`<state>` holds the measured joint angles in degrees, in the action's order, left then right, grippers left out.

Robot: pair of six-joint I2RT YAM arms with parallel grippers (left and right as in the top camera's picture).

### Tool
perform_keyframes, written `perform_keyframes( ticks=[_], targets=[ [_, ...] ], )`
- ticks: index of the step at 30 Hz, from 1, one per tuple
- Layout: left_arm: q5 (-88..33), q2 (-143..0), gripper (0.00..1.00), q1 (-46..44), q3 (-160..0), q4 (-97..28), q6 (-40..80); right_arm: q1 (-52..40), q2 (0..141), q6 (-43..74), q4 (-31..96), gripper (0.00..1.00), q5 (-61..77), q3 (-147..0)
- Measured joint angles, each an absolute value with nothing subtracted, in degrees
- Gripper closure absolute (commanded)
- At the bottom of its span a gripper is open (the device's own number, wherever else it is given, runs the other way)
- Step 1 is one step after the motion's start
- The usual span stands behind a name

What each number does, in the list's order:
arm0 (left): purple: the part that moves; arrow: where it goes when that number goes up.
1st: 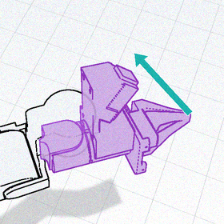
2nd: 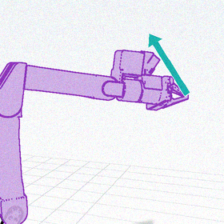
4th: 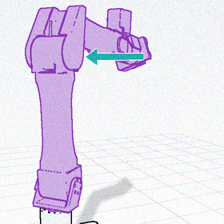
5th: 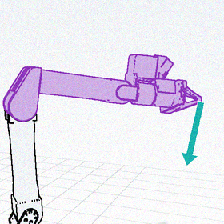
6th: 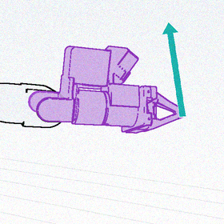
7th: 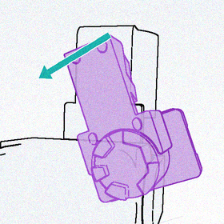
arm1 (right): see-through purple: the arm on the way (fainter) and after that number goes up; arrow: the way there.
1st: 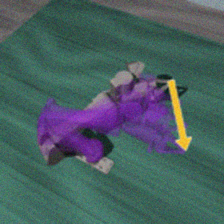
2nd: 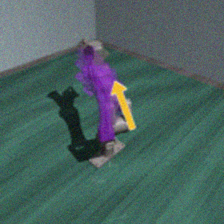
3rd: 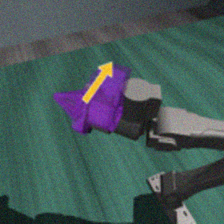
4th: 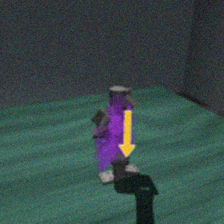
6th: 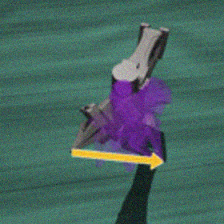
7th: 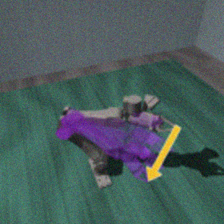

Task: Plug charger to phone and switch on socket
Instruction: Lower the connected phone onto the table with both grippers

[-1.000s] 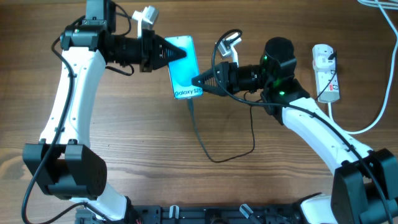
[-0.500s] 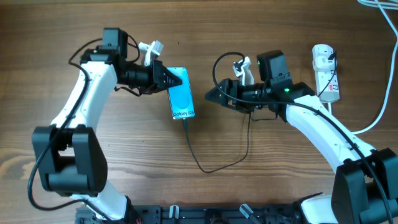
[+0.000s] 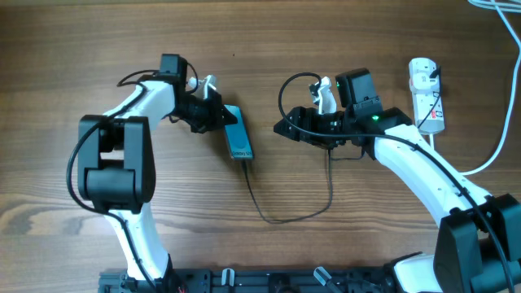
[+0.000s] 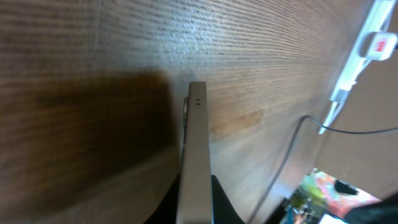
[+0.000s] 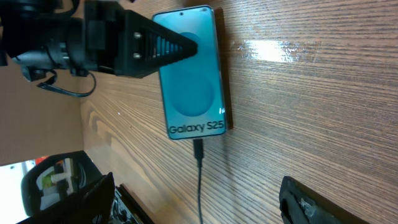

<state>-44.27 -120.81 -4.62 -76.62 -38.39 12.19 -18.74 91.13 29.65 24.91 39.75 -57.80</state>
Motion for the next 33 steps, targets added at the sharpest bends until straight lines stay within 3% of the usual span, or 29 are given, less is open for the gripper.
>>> perform_keyframes(
  ticks=[4, 9, 13, 33],
  targets=[
    [-43.1, -121.1, 0.95, -6.2, -76.6, -38.1, 12.9, -18.8, 91.1, 29.6, 24.9, 0.15, 39.7, -57.8],
    [-42.4, -121.1, 0.82, -6.7, -76.6, -38.1, 13.5, -18.8, 91.1, 29.6, 24.9, 0.15, 39.4, -57.8],
    [-40.6, -121.1, 0.78, -6.8, -76.6, -38.1, 13.2, -18.8, 91.1, 29.6, 25.1, 0.15, 39.3, -57.8],
    [-42.7, -121.1, 0.31, -6.8, -76.9, -38.3, 13.2, -18.8, 91.1, 29.6, 25.7, 0.14, 39.3, -57.8]
  ],
)
